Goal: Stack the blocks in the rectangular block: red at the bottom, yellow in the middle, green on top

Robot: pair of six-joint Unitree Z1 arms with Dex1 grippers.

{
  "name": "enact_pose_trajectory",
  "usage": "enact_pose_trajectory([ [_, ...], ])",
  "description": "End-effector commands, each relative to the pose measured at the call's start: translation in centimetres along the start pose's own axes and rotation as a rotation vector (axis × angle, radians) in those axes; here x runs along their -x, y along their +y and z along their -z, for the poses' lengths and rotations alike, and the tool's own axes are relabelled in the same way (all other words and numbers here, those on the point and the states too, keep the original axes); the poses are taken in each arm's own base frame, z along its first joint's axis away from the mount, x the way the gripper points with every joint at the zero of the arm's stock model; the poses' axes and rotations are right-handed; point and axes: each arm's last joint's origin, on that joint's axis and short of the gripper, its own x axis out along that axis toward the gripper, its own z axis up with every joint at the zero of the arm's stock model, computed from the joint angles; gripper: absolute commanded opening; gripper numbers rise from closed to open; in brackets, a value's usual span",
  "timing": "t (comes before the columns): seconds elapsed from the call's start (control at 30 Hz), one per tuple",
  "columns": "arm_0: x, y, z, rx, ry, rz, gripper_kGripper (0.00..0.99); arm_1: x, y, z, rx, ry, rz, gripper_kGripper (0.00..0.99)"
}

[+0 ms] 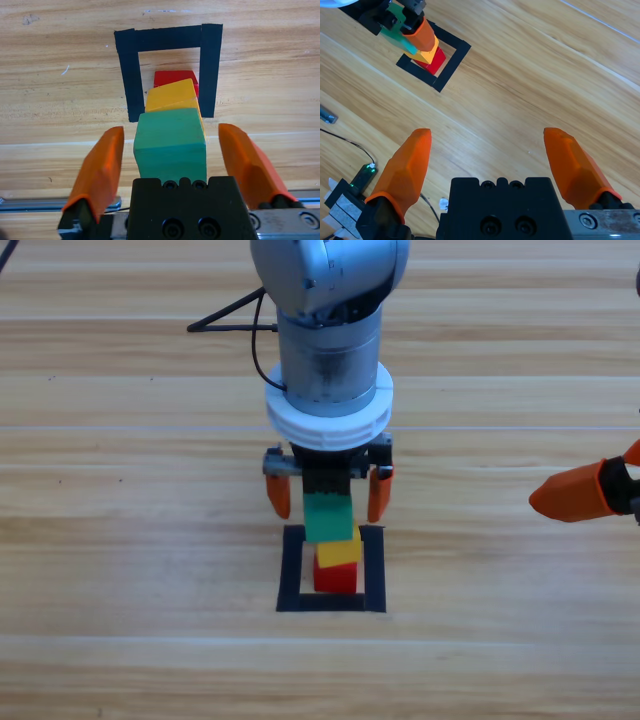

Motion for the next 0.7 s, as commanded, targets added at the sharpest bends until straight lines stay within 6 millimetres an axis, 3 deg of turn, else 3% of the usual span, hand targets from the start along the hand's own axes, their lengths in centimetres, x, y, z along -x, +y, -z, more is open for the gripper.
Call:
enact_pose_trajectory([
  [0.03,1.6,-0.3,0.9,-0.02,-0.031,0.02,0.99,-1.4,-0.5,0.8,0.006,0.062,0.032,0.986],
  [0.13,3.6,0.1,1.6,-0.034,-0.071,0.044,0.99,-1.4,-0.5,0.8,0.006,0.064,0.031,0.986],
  [0.2,6.5,0.9,2.9,-0.049,-0.129,0.075,0.99,-1.5,-0.5,0.8,0.006,0.065,0.033,0.986],
  [0.33,15.2,5.4,7.0,-0.058,-0.313,0.178,0.99,-1.5,-0.5,0.8,0.006,0.067,0.032,0.986],
  [0.47,19.4,8.7,11.5,-0.111,-0.487,0.183,0.99,-1.5,-0.5,0.7,0.006,0.065,0.032,0.986],
  [0.53,20.2,10.3,13.6,-0.156,-0.555,0.195,0.99,-1.5,-0.5,0.7,0.006,0.064,0.031,0.986],
  [0.6,19.8,13.6,15.6,-0.209,-0.628,0.247,0.99,-1.5,-0.5,0.7,0.006,0.065,0.033,0.986],
  [0.7,16.2,20.3,19.0,-0.34,-0.747,0.407,0.99,-1.5,-0.5,0.7,0.006,0.067,0.032,0.986],
])
